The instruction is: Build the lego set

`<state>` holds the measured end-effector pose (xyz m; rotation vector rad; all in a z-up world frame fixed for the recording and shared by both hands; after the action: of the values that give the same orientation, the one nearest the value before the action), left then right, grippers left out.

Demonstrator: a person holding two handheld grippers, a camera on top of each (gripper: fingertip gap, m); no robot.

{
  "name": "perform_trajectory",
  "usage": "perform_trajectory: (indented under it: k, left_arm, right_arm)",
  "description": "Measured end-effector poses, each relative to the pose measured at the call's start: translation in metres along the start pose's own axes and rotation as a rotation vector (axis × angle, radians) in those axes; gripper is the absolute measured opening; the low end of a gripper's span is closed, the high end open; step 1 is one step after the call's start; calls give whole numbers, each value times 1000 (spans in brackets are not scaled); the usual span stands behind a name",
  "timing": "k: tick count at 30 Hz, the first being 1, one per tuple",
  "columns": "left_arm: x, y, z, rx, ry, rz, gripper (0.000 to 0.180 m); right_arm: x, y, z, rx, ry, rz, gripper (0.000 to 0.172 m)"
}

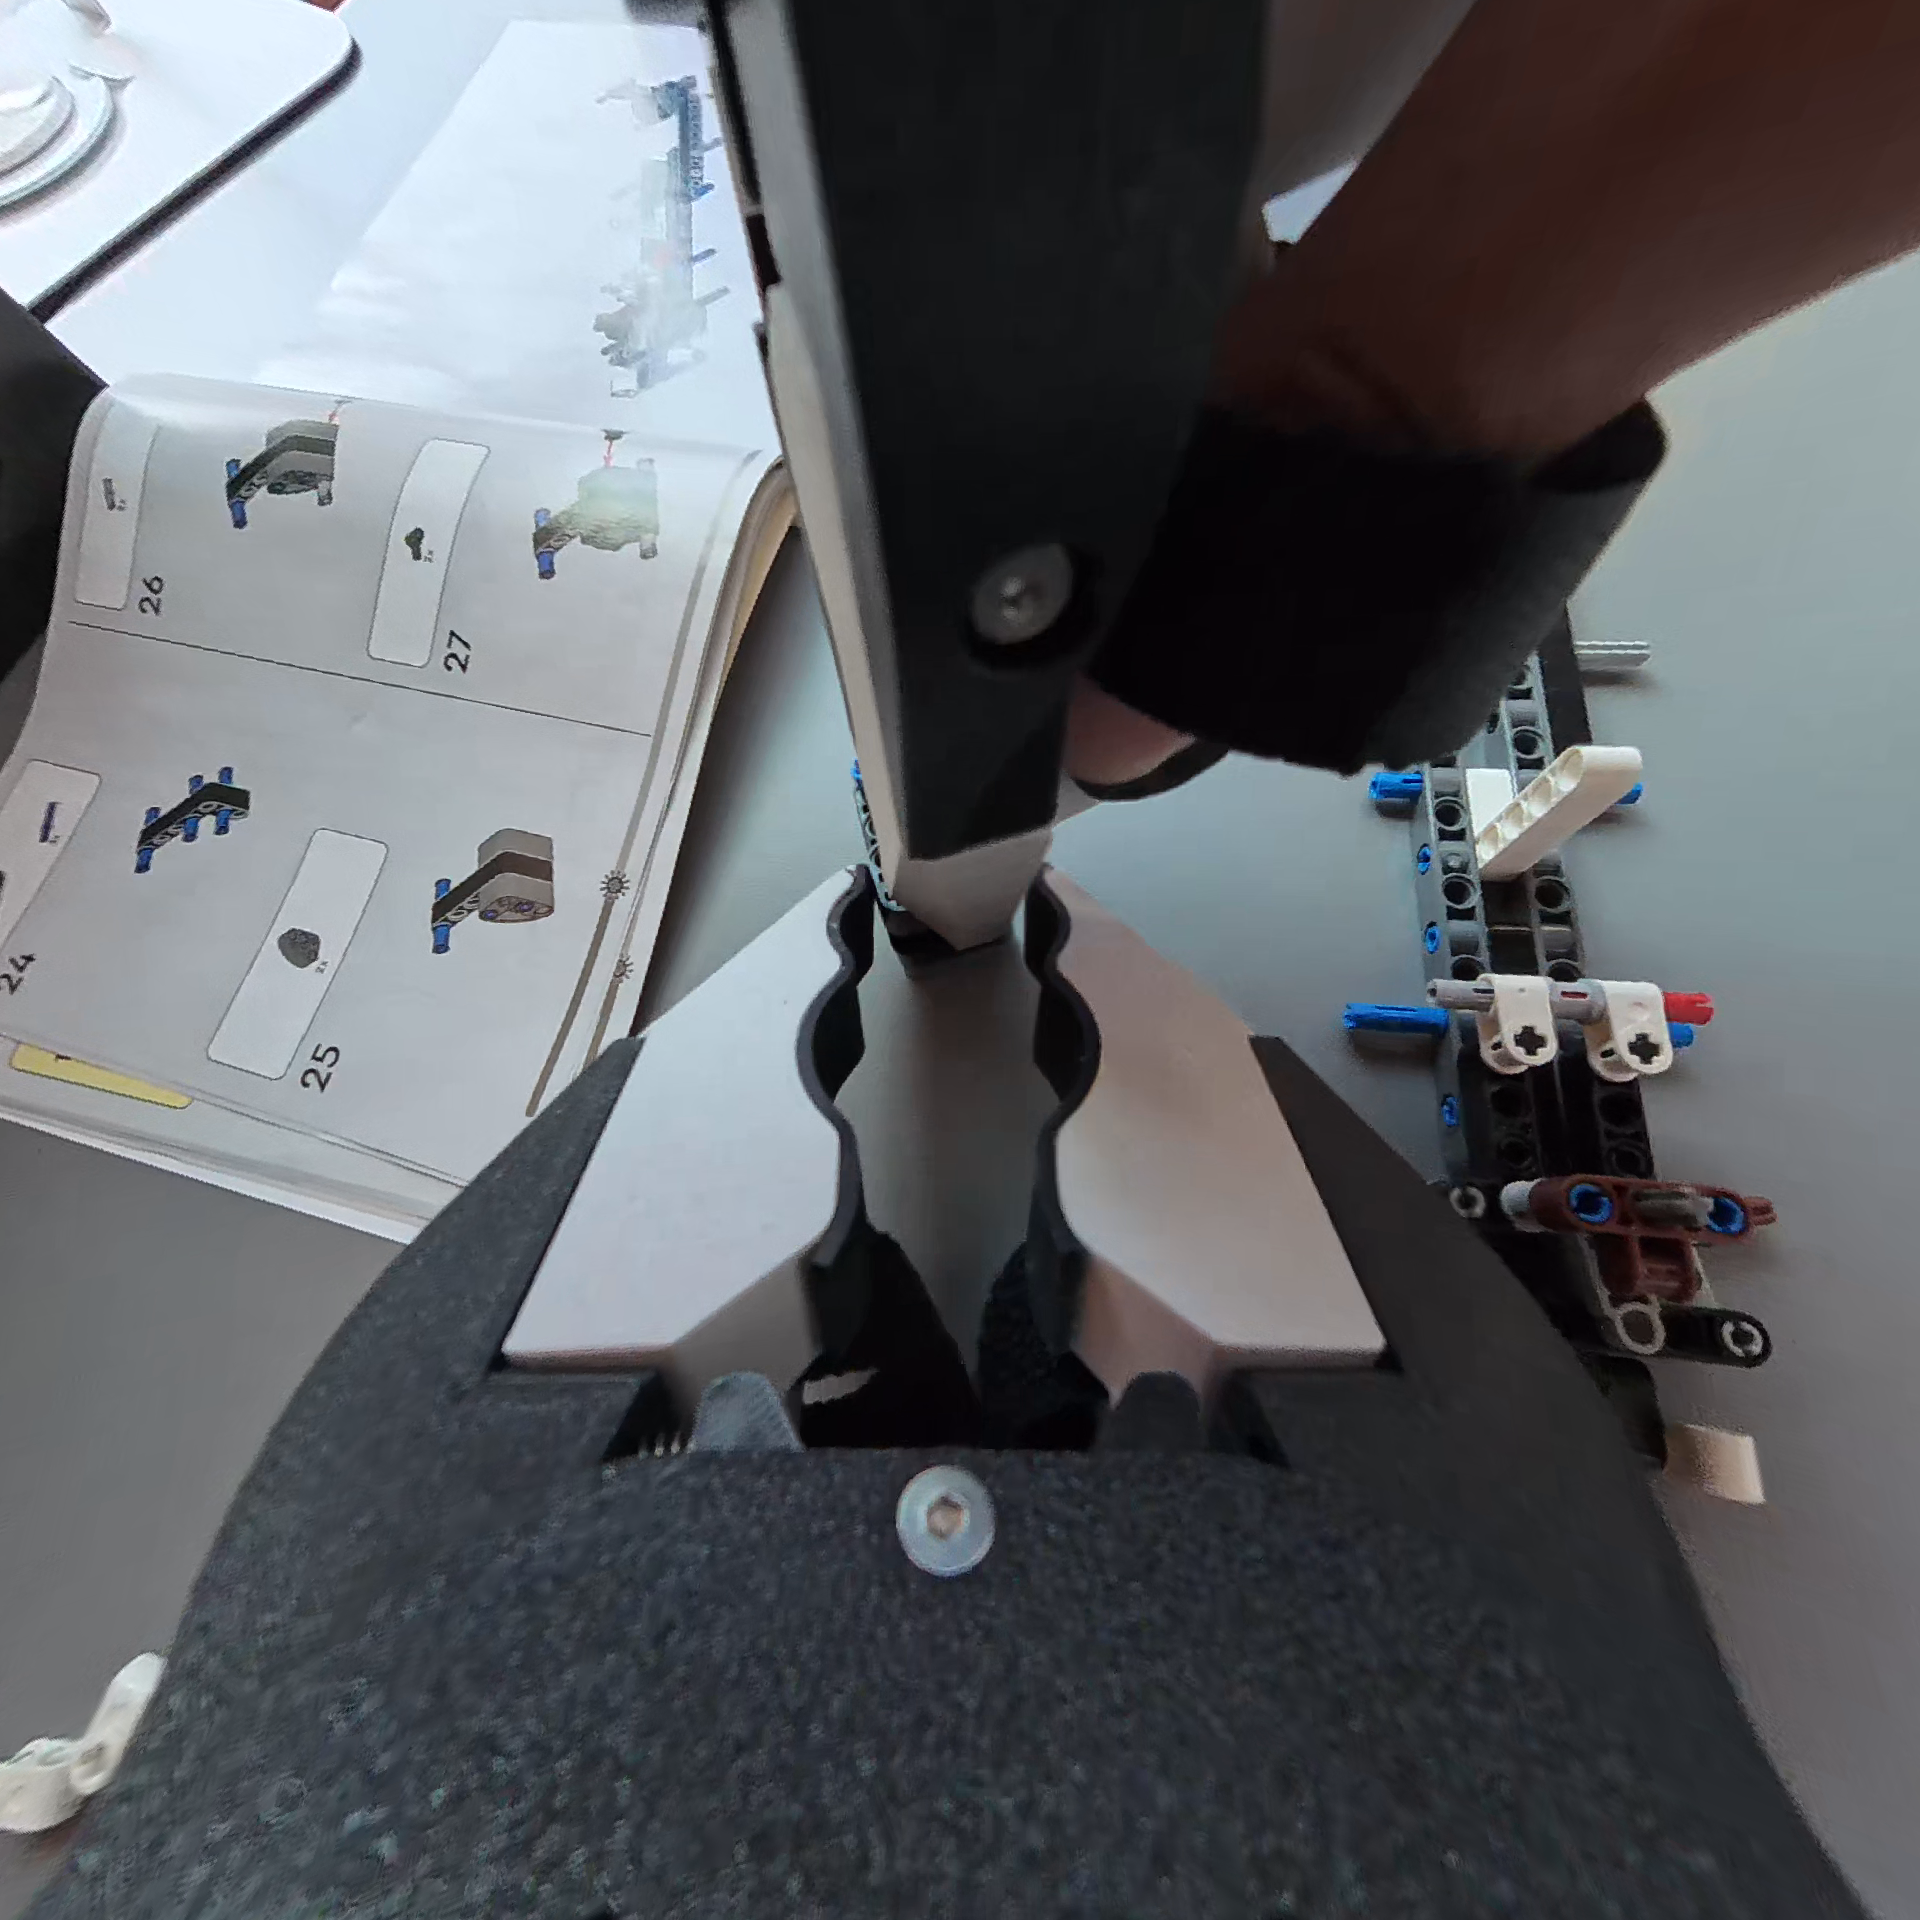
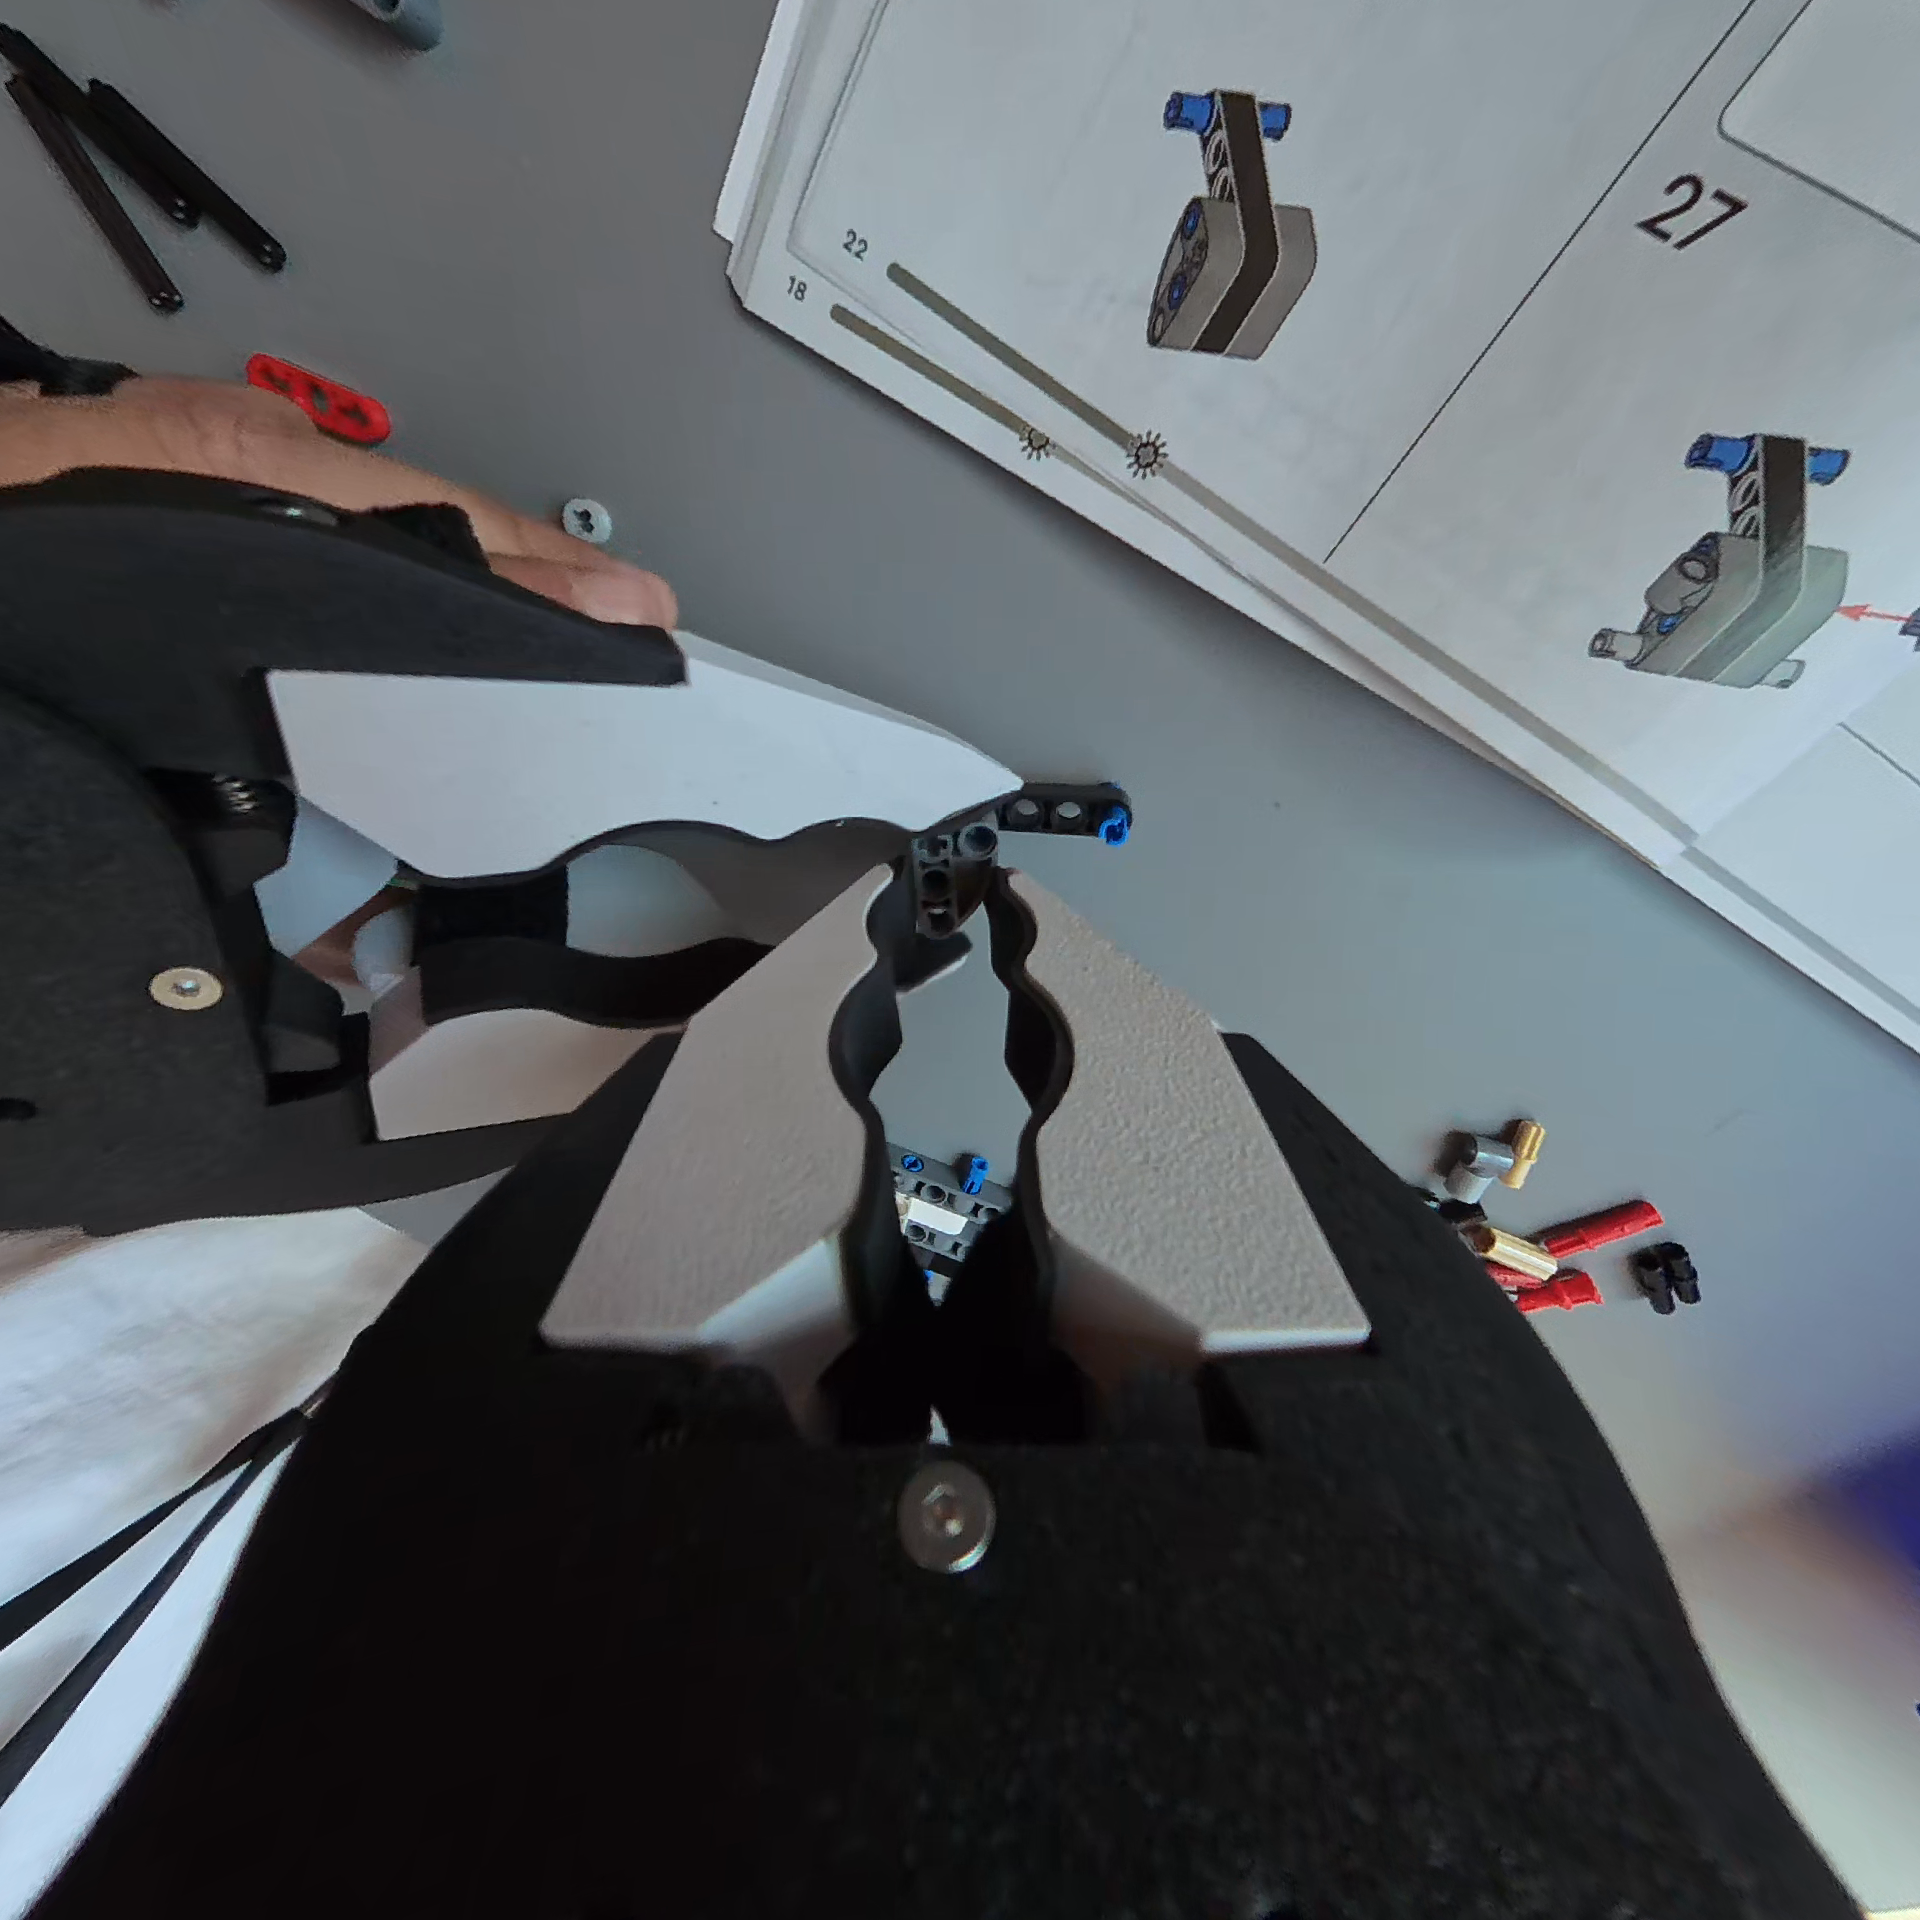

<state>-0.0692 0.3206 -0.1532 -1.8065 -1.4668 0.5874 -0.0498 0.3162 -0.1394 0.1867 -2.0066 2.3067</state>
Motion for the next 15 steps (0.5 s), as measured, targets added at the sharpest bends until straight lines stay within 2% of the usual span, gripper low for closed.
perform_trajectory:
  k: [7, 10, 12, 14, 15]
  left_arm:
    - [3, -1, 2, 3, 14, -10, 24]
    - [3, -2, 3, 0, 16, 10, 24]
    - [1, -2, 3, -3, 29, 38, 24]
    - [-1, -3, 4, -6, 32, 78, 24]
    - [-2, -4, 4, -7, 30, 102, 24]
  right_arm:
    - [2, -1, -1, -48, -71, -6, 14]
    - [5, -19, 4, -170, -157, -121, 30]
    - [-1, -39, 9, -284, -254, -187, 32]
    - [-18, -46, 13, -382, -416, -147, 28]
    - [-24, -40, 16, -411, -536, -121, 31]
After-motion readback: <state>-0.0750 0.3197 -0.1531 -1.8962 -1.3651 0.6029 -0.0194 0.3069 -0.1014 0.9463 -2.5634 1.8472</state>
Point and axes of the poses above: each gripper's, where its closed fingertips meet, y out along the fingers, z out of its underside, x = y × z across the jaws, the point moved 3 cm from there along -y, back along the fingers, and after that the axes turned 13 degrees about x, right-handed, at the moved point
